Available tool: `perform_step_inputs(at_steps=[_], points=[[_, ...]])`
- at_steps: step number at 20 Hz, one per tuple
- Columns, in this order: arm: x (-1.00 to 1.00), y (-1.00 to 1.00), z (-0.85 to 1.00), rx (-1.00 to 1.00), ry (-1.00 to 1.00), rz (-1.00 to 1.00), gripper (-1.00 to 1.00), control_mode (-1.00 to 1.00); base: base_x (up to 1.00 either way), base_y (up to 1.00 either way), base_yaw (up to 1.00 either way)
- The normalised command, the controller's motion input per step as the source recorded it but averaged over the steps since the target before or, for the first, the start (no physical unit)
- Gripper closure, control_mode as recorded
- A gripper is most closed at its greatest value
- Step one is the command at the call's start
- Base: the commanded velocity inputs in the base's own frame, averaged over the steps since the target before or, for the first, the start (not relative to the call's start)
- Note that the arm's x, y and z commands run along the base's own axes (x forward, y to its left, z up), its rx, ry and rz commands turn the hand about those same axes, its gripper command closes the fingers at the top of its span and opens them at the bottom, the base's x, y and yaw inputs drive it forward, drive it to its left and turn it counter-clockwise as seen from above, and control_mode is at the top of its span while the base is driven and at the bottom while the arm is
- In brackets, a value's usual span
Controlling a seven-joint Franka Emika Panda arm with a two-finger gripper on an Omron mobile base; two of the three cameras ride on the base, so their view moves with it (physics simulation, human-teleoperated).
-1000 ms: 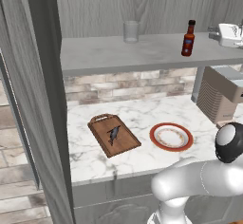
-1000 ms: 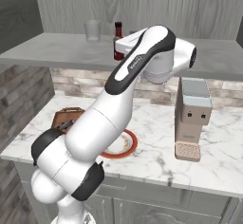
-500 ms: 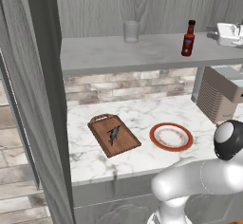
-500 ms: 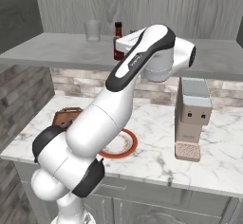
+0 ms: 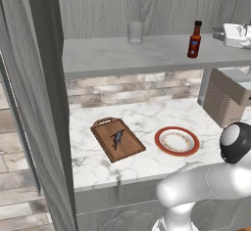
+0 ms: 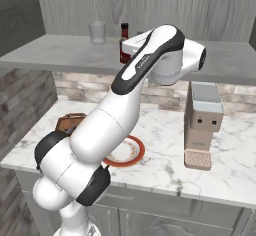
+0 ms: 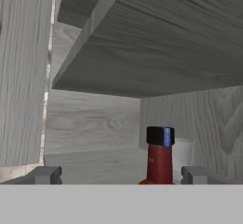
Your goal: Pick the fish from the plate and place it on the cutting board. Then pick the condiment bottle from the cabinet and place it next to the cutting board.
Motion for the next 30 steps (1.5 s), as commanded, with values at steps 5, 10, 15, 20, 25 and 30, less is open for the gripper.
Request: perform_step_inputs(at_steps=[5,10,15,20,25,30], points=[[0.0,0.0,0.0,0.0,0.01,0.0,-1.0,-1.0,0.0,0.0,0.0],[0.0,0.0,0.0,0.0,0.02,0.0,-1.0,-1.0,0.0,0.0,0.0],[0.0,0.01,0.0,0.0,0.03,0.0,-1.0,-1.0,0.0,0.0,0.0],[0.0,0.01,0.0,0.0,0.02,0.0,-1.0,-1.0,0.0,0.0,0.0],[0.0,0.01,0.0,0.0,0.01,0.0,-1.0,-1.0,0.0,0.0,0.0],[0.04,0.01,0.0,0.0,0.0,0.0,-1.0,-1.0,0.0,0.0,0.0]])
